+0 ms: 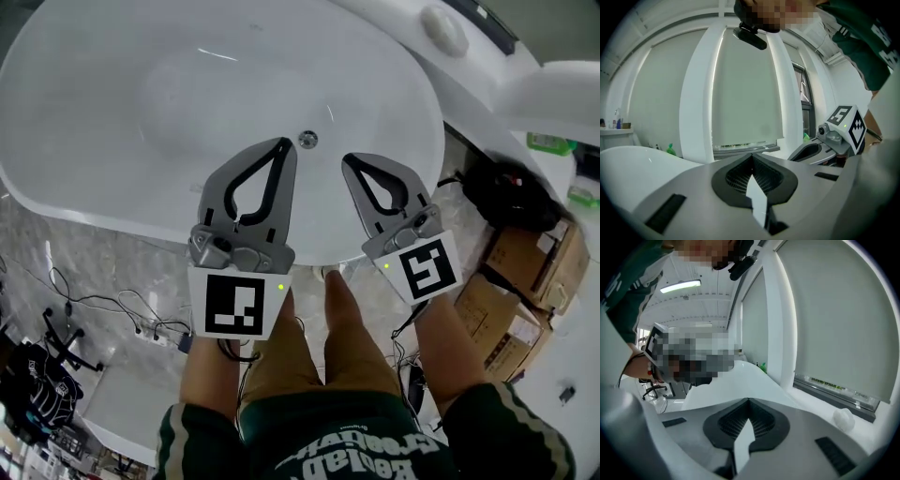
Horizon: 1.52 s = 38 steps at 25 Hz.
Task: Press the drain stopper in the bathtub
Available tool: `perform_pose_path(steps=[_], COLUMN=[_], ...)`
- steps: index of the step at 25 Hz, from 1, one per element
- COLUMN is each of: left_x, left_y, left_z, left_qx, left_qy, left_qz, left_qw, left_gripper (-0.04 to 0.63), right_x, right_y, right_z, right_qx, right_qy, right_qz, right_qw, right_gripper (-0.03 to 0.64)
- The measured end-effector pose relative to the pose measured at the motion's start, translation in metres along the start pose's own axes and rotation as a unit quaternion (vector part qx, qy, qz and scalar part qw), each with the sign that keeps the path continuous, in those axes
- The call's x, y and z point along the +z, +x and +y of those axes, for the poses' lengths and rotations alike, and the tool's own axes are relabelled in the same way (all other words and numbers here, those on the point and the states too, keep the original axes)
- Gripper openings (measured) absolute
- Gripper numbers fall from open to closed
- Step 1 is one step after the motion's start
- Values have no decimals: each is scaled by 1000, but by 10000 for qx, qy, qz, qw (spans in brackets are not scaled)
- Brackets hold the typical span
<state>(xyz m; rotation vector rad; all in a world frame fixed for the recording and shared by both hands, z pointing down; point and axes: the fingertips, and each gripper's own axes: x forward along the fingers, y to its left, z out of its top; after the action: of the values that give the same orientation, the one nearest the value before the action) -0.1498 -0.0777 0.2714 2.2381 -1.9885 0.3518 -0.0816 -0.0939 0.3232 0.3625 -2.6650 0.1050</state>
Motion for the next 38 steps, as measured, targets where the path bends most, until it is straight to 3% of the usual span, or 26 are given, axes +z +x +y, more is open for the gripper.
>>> perform_pose_path(steps=[6,11,14,20,27,38], left_x=[-32,-64,-81,-111,-150,-198], left_y=[19,32,39,53,68,95], left_z=[15,16,15,24,30,29], left_qx=[-107,-36,70,373,564,454], left_qy=[76,-123,-252,-299,-582,-784], left_qz=[90,149,206,282,366,475], left_qw=[9999,9998,9994,9985,9960,9948], left_gripper=[6,6,6,6,6,6], right_x=[-52,-112,-148,-217,-293,-408], right_y=[41,74,92,132,178,226], right_z=[-5,-13,-15,-23,-38,-49], right_qx=[-30,-73,86,423,655,736], right_qy=[88,60,169,-121,-342,-394], right_qz=[404,781,996,1376,1954,2883], right_qw=[9991,9969,9948,9895,9779,9539], right_gripper=[14,14,14,13,14,13])
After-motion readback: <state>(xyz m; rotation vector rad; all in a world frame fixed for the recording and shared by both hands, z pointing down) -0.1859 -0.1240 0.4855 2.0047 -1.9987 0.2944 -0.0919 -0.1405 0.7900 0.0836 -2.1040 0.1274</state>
